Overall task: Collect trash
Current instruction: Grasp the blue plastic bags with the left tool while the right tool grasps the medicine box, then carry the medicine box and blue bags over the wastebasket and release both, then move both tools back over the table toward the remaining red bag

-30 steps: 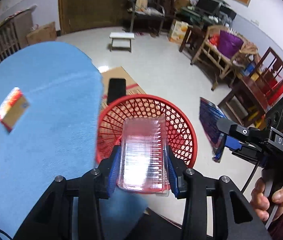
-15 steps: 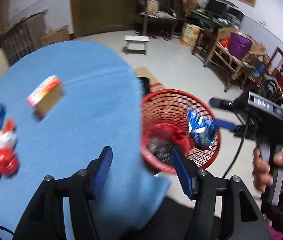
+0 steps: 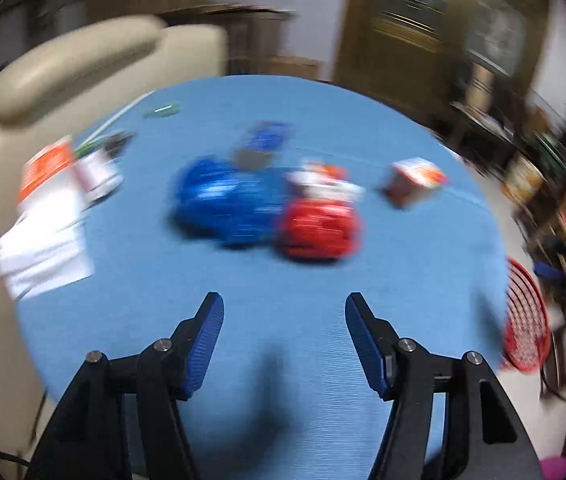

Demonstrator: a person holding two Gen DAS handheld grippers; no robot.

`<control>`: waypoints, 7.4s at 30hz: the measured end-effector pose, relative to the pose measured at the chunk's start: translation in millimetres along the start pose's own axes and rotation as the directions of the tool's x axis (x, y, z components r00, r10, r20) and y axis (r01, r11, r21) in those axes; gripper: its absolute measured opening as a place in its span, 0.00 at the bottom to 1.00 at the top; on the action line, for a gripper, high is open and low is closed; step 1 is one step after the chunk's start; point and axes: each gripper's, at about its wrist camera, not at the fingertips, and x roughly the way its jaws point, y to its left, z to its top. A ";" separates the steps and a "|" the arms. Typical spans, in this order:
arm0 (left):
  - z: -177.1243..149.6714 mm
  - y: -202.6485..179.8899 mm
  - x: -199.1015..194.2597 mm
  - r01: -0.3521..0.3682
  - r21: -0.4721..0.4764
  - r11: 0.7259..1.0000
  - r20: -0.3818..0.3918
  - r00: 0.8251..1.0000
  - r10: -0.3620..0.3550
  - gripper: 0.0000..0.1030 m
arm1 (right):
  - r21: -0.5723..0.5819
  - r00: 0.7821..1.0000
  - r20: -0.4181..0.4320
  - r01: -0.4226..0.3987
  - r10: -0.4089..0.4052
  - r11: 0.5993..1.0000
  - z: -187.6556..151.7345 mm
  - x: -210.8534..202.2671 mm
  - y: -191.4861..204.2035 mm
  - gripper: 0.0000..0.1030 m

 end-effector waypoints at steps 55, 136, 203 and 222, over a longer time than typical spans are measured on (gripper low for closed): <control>48.2 -135.4 -15.6 -0.087 0.189 0.978 0.104 0.992 0.068 0.58 | -0.275 0.995 0.096 0.054 -0.028 0.960 -28.4 -16.0 47.5 0.56; -30.2 -385.0 27.7 0.110 0.702 0.704 -0.106 0.993 -0.050 0.58 | 0.219 0.959 0.252 0.076 -0.132 0.973 -59.3 -140.0 -157.0 0.58; -12.0 -13.2 17.0 -0.168 0.047 0.985 -0.065 0.983 0.170 0.67 | -0.251 1.000 -0.019 -0.029 0.025 0.968 -25.4 4.1 68.8 0.58; -9.6 67.3 32.8 -0.224 -0.119 0.967 -0.099 0.972 0.213 0.68 | -0.373 0.946 -0.322 -0.167 0.042 0.913 -33.5 179.1 181.4 0.59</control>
